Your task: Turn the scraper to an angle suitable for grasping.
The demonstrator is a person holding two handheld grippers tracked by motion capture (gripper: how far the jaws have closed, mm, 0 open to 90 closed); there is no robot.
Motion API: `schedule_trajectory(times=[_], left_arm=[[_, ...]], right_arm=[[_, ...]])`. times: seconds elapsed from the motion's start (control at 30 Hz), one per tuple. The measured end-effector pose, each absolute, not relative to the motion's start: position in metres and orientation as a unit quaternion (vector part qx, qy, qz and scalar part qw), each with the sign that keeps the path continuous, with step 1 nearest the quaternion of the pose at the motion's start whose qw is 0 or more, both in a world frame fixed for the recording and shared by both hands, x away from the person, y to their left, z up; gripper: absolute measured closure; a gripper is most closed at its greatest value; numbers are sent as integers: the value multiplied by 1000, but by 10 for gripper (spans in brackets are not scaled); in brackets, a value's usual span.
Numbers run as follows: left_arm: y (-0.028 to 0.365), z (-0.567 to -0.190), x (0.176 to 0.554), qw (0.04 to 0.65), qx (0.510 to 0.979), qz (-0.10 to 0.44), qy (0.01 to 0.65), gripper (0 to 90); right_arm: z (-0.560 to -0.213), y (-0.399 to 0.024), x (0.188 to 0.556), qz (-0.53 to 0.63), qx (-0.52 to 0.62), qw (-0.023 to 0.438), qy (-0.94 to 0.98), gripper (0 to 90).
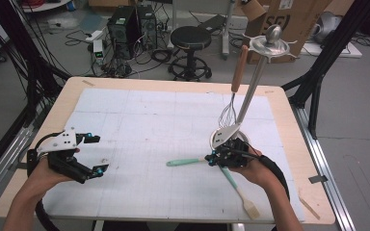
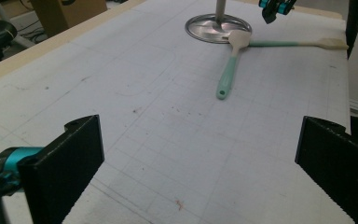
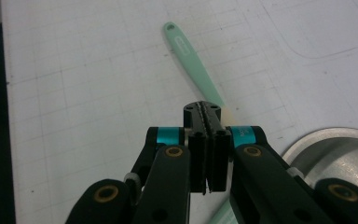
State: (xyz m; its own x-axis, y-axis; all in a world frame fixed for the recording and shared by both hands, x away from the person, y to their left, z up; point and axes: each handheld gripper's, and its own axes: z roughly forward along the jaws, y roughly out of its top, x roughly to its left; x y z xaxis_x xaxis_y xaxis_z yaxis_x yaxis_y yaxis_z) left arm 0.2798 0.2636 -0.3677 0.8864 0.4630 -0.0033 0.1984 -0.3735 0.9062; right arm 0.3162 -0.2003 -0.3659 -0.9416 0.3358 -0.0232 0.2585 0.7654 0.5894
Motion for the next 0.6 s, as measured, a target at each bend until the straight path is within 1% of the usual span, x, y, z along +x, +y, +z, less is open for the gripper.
schedule_trajectory(times=[0.1,0.5,0.53,0.6], left_arm=[[264,-367,280,524,818,127,202,17],[264,-367,279,526,817,127,201,17],[264,-367,279,526,817,127,201,17],[264,-367,279,526,817,127,201,17]], right_arm=[[-370,-199,318,300,162,72,937,891],[-387,-193,323,286,189,74,937,893],[-388,-192,324,286,186,81,937,893],[-391,-191,326,286,191,83,935,893]])
